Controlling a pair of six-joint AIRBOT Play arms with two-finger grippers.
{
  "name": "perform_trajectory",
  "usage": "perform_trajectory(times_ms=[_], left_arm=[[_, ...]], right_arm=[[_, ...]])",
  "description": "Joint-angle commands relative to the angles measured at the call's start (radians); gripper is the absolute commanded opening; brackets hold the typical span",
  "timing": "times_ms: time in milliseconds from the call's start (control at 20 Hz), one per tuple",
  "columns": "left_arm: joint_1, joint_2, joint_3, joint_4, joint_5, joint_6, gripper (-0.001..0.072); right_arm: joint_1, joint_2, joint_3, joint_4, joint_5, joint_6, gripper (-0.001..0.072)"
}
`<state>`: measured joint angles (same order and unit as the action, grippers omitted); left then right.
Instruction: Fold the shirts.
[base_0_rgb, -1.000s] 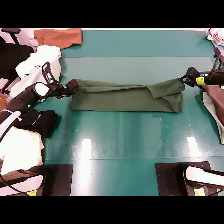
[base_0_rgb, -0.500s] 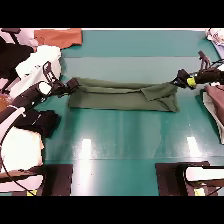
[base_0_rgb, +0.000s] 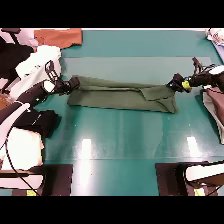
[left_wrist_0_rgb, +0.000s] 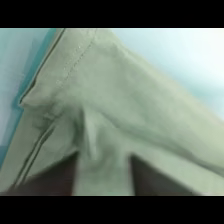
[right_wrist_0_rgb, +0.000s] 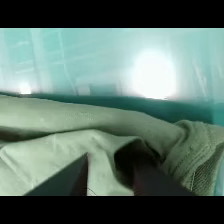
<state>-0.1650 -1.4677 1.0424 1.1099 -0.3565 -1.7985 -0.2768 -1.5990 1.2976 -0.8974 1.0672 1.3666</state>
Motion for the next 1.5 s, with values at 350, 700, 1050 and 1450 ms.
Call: perform_trajectory(times_ms=[350, 700, 1050, 1450], left_arm=[[-0.004, 0.001, 0.361, 0.058, -0.373, 0.249, 0.0435], [-0.130, -0.047, 0.378, 0.066, -0.580, 0.426, 0.0278], [-0.230, -0.169, 0.495, 0.069, -0.599, 0.437, 0.0278], [-0.243, -0.225, 0.533, 0.068, -0.595, 0.416, 0.0278]], right_arm=[[-0.139, 0.148, 0.051, -0.268, 0.149, -0.010, 0.0702], [-0.313, 0.068, -0.146, 0.043, 0.259, -0.299, 0.0710], [-0.272, -0.105, -0.094, 0.156, 0.293, -0.460, 0.0711], [-0.244, -0.201, 0.046, 0.175, 0.394, -0.496, 0.0711]])
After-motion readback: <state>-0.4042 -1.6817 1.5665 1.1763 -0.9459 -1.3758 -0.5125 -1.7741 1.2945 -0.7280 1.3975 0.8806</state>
